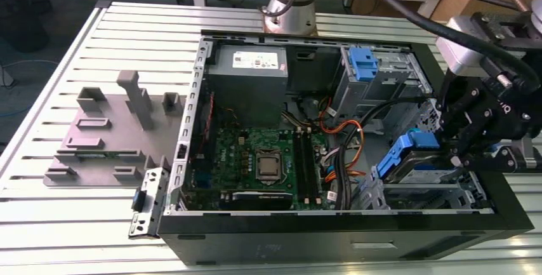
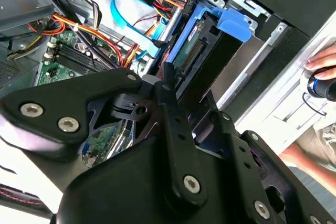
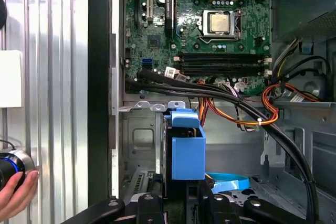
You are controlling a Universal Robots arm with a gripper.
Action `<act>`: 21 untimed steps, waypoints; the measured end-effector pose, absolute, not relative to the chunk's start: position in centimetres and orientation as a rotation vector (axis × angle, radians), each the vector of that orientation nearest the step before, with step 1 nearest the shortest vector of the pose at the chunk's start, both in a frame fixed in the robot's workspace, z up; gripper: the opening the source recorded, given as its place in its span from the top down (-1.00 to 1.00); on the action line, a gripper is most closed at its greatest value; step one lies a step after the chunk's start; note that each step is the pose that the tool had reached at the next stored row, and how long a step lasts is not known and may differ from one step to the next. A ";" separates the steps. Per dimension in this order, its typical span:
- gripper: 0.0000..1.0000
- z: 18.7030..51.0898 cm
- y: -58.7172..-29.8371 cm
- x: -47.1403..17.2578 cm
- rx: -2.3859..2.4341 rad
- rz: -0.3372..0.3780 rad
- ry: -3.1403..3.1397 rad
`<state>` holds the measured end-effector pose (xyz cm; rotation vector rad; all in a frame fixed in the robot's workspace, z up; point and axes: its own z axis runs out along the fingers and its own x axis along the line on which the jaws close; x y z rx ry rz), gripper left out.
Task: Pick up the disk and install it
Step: 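Insert the disk into the insertion slot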
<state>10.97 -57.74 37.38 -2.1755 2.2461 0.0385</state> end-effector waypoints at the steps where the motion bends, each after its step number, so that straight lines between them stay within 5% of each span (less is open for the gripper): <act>1: 0.30 37.2 -57.7 11.0 -2.175 0.039 2.246; 16: 0.30 36.0 -57.7 11.0 -2.176 0.038 2.246; 21: 0.16 36.0 -57.7 11.0 -2.176 0.038 2.246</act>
